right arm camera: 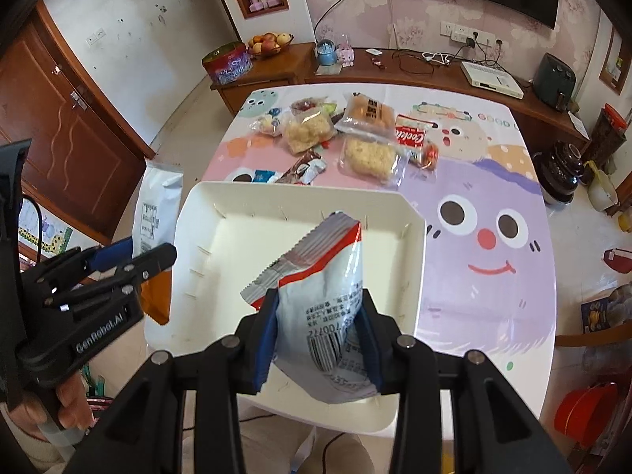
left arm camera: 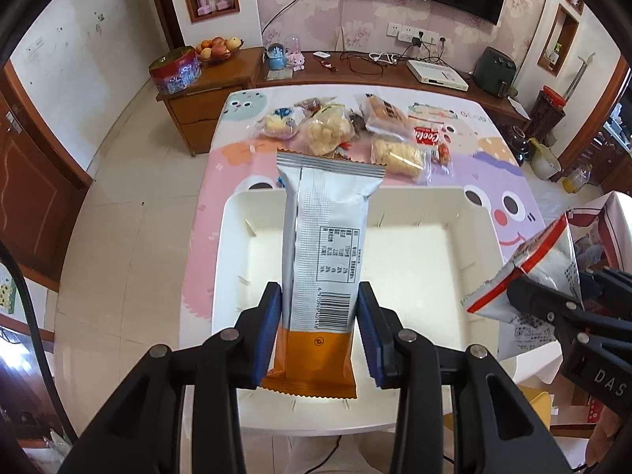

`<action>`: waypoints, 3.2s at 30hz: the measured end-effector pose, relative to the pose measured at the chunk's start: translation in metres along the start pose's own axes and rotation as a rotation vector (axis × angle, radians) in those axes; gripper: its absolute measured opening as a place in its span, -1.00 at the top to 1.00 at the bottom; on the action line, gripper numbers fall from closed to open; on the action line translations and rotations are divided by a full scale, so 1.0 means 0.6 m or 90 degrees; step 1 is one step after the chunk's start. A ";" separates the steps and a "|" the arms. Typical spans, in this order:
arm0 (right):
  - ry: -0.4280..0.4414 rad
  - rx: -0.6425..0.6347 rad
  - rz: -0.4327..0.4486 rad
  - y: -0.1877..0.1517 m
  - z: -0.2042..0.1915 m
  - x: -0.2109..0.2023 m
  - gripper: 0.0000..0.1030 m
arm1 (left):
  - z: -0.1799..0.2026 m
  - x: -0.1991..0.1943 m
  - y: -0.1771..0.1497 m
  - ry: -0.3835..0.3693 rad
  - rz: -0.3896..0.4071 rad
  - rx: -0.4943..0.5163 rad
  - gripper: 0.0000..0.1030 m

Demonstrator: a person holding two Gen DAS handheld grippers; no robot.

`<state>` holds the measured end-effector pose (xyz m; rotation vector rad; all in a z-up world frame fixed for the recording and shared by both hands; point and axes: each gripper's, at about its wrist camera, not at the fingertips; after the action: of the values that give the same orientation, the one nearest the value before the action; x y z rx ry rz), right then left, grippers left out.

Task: Organize snacks
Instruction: 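Carry the bar with the left gripper into the tray while the right gripper drops its bag there, then move both open grippers back over the snack pile, then grasp the blueberry pastry bag with the left gripper while the right grasps the crab-roe bread bag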

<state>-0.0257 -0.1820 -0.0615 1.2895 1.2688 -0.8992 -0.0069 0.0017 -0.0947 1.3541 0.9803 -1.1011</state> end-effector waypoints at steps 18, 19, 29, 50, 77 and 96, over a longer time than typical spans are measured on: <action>-0.024 0.050 -0.027 0.010 -0.033 0.037 -0.18 | -0.048 -0.008 0.011 -0.003 0.025 0.032 -0.78; -0.025 0.050 -0.020 0.010 -0.035 0.033 -0.20 | -0.051 -0.008 0.012 -0.009 0.024 0.032 -0.78; -0.086 0.084 0.018 0.006 -0.046 0.006 -0.34 | -0.072 -0.028 0.010 -0.028 0.062 0.034 -0.78; -0.042 0.109 0.132 0.008 -0.079 -0.043 -0.34 | -0.091 -0.078 0.027 0.016 0.138 0.106 -0.80; -0.182 0.031 0.249 0.264 -0.031 -0.265 -0.42 | -0.132 -0.187 0.369 0.068 0.175 0.036 -0.99; -0.025 0.097 -0.027 0.494 0.135 0.123 -0.42 | -0.163 0.240 0.568 0.065 -0.091 -0.107 -0.98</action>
<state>0.2876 -0.2092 -0.0938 1.3606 1.2197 -1.0647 0.3650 0.0681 -0.1568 1.2283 1.2319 -1.0386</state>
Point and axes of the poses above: each gripper's, at about its wrist camera, not at the fingertips, and x roughly the way its jaws point, z to its right, y to its top, and after that the axes turned 12 degrees about -z, right-handed
